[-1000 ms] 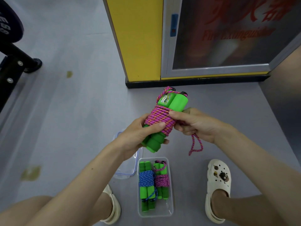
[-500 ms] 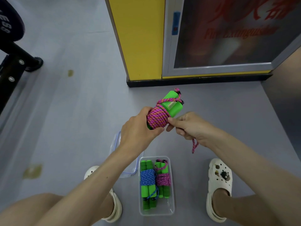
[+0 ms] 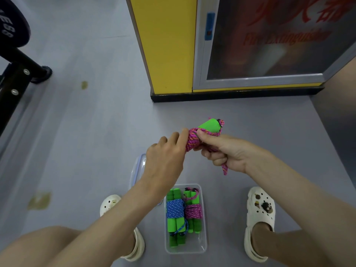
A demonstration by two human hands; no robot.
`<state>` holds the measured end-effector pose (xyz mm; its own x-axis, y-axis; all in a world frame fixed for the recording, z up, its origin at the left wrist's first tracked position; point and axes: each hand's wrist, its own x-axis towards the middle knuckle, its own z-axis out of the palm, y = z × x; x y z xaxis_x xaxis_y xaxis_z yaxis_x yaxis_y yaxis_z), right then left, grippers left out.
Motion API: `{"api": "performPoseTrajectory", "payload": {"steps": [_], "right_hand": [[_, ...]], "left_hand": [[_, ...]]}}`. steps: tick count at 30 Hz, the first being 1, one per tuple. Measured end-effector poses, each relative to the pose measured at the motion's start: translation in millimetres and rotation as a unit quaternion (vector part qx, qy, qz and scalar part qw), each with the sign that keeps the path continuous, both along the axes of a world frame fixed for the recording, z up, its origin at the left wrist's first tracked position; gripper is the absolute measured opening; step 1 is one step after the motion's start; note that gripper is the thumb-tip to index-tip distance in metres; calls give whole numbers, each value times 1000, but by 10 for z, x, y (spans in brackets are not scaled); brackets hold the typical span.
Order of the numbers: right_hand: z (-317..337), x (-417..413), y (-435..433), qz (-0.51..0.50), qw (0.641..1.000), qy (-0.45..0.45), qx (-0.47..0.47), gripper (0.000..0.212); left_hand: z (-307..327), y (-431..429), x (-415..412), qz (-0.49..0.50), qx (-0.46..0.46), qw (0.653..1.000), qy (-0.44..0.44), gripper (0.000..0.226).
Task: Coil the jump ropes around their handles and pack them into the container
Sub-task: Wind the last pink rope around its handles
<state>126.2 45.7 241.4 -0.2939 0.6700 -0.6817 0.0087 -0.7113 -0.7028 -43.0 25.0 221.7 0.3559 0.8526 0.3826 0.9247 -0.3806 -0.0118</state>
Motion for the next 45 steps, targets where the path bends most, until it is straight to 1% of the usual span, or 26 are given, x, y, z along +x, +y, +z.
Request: {"api": "performPoseTrajectory", "payload": {"steps": [1,3,6,8,9,10,11,12,13,15,16,17,18,19,20,22,25,26,30,35,37,39,42,45], "right_hand": [[-6,-8,-7,-14,1000,6,-5,53],[-20,-21,-20,-44,999,10,-3,42],[-6,-22,-9,-79,996,-7,30,30],[18,-2,16,-98,994,-18,52,28],[32,14,30,-104,992,-24,61,28],[43,35,39,-108,991,-30,69,28],[53,55,44,-108,991,-35,75,28],[60,68,42,-102,991,-35,80,28],[68,75,35,-92,992,-28,84,28],[85,70,18,-73,993,5,94,26],[92,68,12,-67,993,22,97,26],[103,67,7,-61,992,35,101,26],[117,70,5,-52,992,45,105,26],[129,75,3,-40,992,52,110,25],[139,81,-2,-29,991,59,115,25],[148,97,-13,-11,990,68,121,24],[146,100,-22,3,989,64,136,24],[147,92,-18,5,988,59,142,24],[156,46,-6,6,988,39,152,26],[169,18,-6,-4,987,25,161,30],[153,13,-3,-13,987,21,161,30],[131,9,3,-19,987,8,160,32],[113,-12,-12,-35,982,-47,179,35],[85,-47,-92,-97,963,-129,217,19]], "left_hand": [[-22,-12,12,-8,23,1000,14,55],[-65,-34,29,-19,51,998,26,58],[-105,-17,31,-42,63,997,7,62],[-54,-23,50,-51,19,997,-54,63],[15,-33,73,-34,-31,994,-101,68],[111,-35,97,-6,-108,980,-168,75],[176,-23,105,23,-204,948,-243,81],[207,-4,99,45,-295,899,-321,83],[215,34,81,60,-366,841,-394,83],[248,127,32,83,-452,725,-514,80],[276,158,19,89,-490,669,-552,76],[300,166,12,88,-527,621,-573,71],[319,161,16,78,-557,585,-584,64],[333,156,18,67,-575,562,-590,58],[351,156,12,56,-584,550,-594,53],[352,169,-18,44,-584,546,-599,49],[364,171,-53,44,-566,573,-591,46],[365,170,-48,46,-561,576,-593,46],[373,156,-27,50,-543,579,-606,54],[374,141,-30,52,-526,575,-624,50],[351,147,-44,55,-521,585,-620,51],[314,157,-49,60,-511,599,-614,53],[271,158,-33,82,-477,637,-600,53],[241,146,-3,95,-433,691,-571,50]]}}
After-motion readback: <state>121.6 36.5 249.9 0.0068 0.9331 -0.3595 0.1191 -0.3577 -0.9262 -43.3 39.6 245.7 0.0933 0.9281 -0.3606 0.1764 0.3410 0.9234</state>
